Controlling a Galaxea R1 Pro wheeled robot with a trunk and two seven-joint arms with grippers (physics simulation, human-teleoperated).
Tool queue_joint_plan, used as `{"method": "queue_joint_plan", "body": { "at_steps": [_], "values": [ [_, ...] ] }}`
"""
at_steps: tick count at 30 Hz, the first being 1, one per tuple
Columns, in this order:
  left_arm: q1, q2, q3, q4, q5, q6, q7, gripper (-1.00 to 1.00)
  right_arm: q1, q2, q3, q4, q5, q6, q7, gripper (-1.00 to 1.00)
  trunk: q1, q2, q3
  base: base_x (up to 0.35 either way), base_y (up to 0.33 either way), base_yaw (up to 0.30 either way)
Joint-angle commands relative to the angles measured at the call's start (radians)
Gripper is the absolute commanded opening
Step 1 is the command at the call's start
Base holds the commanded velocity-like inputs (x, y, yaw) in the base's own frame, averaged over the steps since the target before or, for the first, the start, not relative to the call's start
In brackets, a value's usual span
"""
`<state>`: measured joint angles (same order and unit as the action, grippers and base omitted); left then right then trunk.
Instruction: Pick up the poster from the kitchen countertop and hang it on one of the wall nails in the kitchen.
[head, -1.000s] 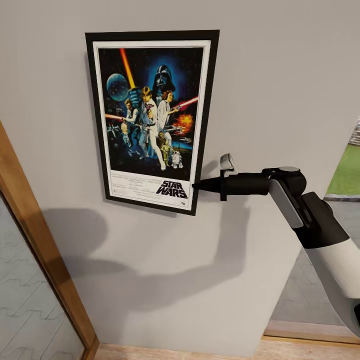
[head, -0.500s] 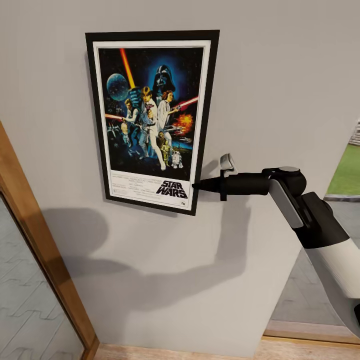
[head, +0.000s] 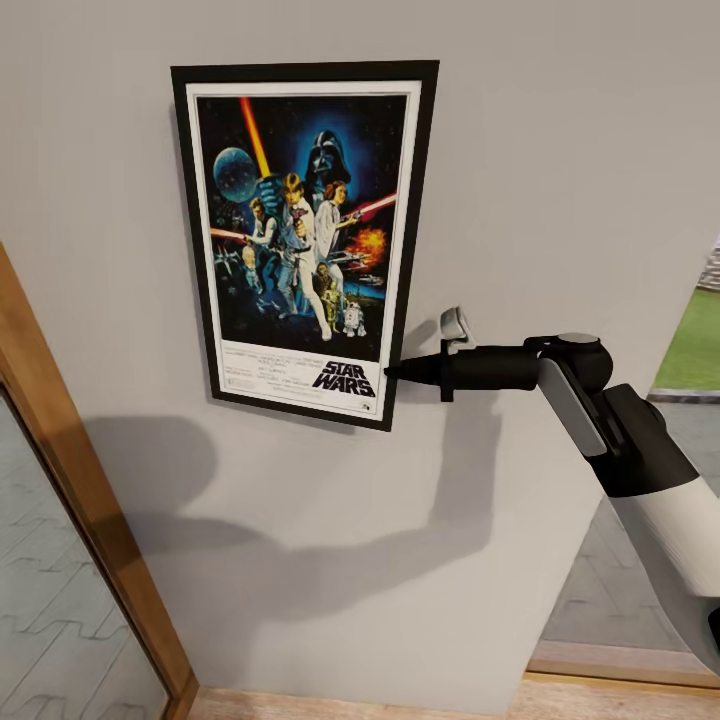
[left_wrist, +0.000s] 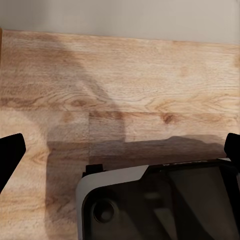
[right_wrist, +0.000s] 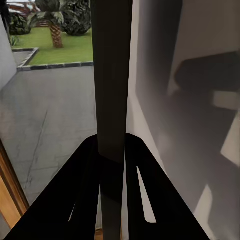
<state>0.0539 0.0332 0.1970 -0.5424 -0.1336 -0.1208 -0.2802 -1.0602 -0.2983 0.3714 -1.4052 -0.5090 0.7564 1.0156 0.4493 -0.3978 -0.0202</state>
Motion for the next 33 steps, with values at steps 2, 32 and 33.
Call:
{"method": "queue_joint_plan", "body": {
  "at_steps": [2, 32, 33],
  "values": [
    [0.000, -0.001, 0.007, -0.001, -0.011, -0.003, -0.007, 1.00, -0.001, -0.001, 0.001, 0.000, -0.008, 0.007, -0.001, -1.00, 0.001, -0.002, -0.002, 0.000, 0.000, 0.000],
    [0.001, -0.005, 0.010, -0.008, -0.011, -0.003, -0.007, 1.00, 0.000, -0.001, 0.003, 0.006, -0.005, 0.004, -0.003, -1.00, 0.001, -0.002, -0.002, 0.022, 0.000, 0.000],
    [0.001, -0.005, 0.010, -0.008, -0.011, -0.003, -0.007, 1.00, 0.000, -0.001, 0.003, 0.006, -0.005, 0.004, -0.003, -1.00, 0.001, -0.002, -0.002, 0.000, 0.000, 0.000]
  ]
}}
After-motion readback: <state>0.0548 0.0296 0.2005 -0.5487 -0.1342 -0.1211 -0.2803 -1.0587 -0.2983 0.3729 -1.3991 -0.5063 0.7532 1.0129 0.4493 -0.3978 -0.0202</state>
